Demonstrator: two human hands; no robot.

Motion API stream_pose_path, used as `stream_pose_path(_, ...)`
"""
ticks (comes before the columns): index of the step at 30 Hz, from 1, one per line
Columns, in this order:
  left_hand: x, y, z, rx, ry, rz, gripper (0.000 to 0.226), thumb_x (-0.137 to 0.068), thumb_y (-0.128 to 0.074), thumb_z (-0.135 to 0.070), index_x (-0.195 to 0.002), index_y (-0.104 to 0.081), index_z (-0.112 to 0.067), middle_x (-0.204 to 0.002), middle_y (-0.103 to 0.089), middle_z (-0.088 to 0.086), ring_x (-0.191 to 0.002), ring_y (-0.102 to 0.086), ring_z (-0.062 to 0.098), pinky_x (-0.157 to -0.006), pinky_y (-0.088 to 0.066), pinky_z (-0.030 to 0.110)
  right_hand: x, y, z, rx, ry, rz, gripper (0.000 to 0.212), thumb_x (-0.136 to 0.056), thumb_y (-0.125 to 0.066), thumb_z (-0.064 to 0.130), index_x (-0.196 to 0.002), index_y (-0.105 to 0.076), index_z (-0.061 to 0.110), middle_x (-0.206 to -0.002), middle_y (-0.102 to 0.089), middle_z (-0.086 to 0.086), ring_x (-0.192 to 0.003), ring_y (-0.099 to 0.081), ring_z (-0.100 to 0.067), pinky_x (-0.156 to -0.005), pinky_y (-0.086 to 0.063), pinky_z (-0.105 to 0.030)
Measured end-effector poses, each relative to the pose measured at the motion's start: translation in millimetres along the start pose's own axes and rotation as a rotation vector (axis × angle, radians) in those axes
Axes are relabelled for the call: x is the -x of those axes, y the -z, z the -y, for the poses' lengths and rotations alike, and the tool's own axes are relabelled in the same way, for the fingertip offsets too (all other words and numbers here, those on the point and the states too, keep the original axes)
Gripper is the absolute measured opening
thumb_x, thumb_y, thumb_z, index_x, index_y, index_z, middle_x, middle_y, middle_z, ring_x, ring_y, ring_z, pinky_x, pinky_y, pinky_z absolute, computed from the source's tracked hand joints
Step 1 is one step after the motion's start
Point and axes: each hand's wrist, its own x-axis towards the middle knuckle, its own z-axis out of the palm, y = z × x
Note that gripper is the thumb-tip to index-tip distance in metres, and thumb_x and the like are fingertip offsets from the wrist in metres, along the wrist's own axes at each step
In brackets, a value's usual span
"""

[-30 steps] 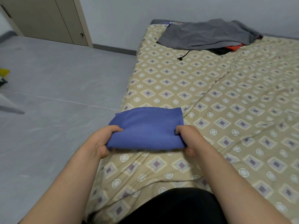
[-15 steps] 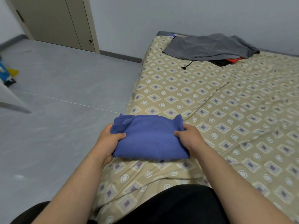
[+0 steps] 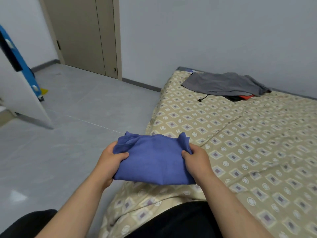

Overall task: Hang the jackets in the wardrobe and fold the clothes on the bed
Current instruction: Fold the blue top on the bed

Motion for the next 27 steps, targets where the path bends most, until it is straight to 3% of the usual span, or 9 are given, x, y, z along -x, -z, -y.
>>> stream_pose_path(5,55.6,32.0,2.5,-0.003,-0.041,-0.089,0.045,-0.065,-0.062,-0.014,-0.107,-0.071,-0.029,-0.102,-0.076,0.002,-0.091,-0.073,0.023,-0.074,-0.054,0.039,37.6,-9.2,21.3,-0.04,0.125,0.07,0.019,-0.085,-0.05,0.011,-0.068,-0.05,0.018,-0.055,-0.046,0.012,-0.052,-0.039,-0.006,-0.054,-0.032,-0.027)
stream_pose_path(10,99.5,52.7,11.3,0.006,-0.068,-0.145,0.04,-0.066,-0.062,-0.013,-0.095,-0.074,-0.038,-0.098,-0.077,0.0,-0.087,-0.073,0.019,-0.074,-0.054,0.038,73.0,-18.1,33.5,0.027,0.244,0.107,0.031,-0.086,-0.052,0.008,-0.062,-0.047,0.027,-0.051,-0.051,0.019,-0.051,-0.046,-0.002,-0.051,-0.035,-0.015)
stream_pose_path(14,124.0,66.8,26.5,0.024,-0.055,-0.203,0.039,-0.082,-0.06,0.004,-0.1,-0.075,-0.028,-0.1,-0.077,0.001,-0.089,-0.073,0.02,-0.074,-0.053,0.038,93.9,-20.9,38.9,0.046,0.266,0.136,0.03,-0.085,-0.052,0.007,-0.062,-0.049,0.027,-0.054,-0.053,0.014,-0.054,-0.048,-0.003,-0.052,-0.035,-0.016)
stream_pose_path(18,150.0,79.7,39.0,0.07,-0.042,-0.247,0.039,-0.072,-0.072,-0.007,-0.109,-0.07,-0.02,-0.103,-0.076,0.0,-0.095,-0.072,0.022,-0.075,-0.053,0.037,113.6,-25.6,51.4,0.09,0.313,0.185,0.027,-0.086,-0.05,0.009,-0.065,-0.051,0.026,-0.057,-0.05,0.01,-0.057,-0.045,-0.005,-0.052,-0.035,-0.016)
stream_pose_path(23,168.1,101.7,46.9,0.211,-0.072,-0.323,0.031,-0.085,-0.062,0.004,-0.106,-0.068,-0.018,-0.097,-0.077,0.002,-0.085,-0.074,0.02,-0.07,-0.052,0.036,143.1,-30.6,81.3,0.174,0.4,0.225,0.022,-0.091,-0.049,0.015,-0.094,-0.065,0.029,-0.079,-0.063,0.013,-0.075,-0.057,-0.004,-0.06,-0.036,-0.013)
stream_pose_path(27,179.2,120.6,50.9,0.329,-0.077,-0.35,0.032,-0.083,-0.063,0.002,-0.108,-0.068,-0.017,-0.1,-0.076,0.006,-0.086,-0.074,0.021,-0.072,-0.053,0.036,167.1,-43.4,110.8,0.085,0.461,0.158,0.019,-0.089,-0.047,0.016,-0.076,-0.056,0.026,-0.065,-0.058,0.008,-0.063,-0.053,-0.005,-0.054,-0.034,-0.017)
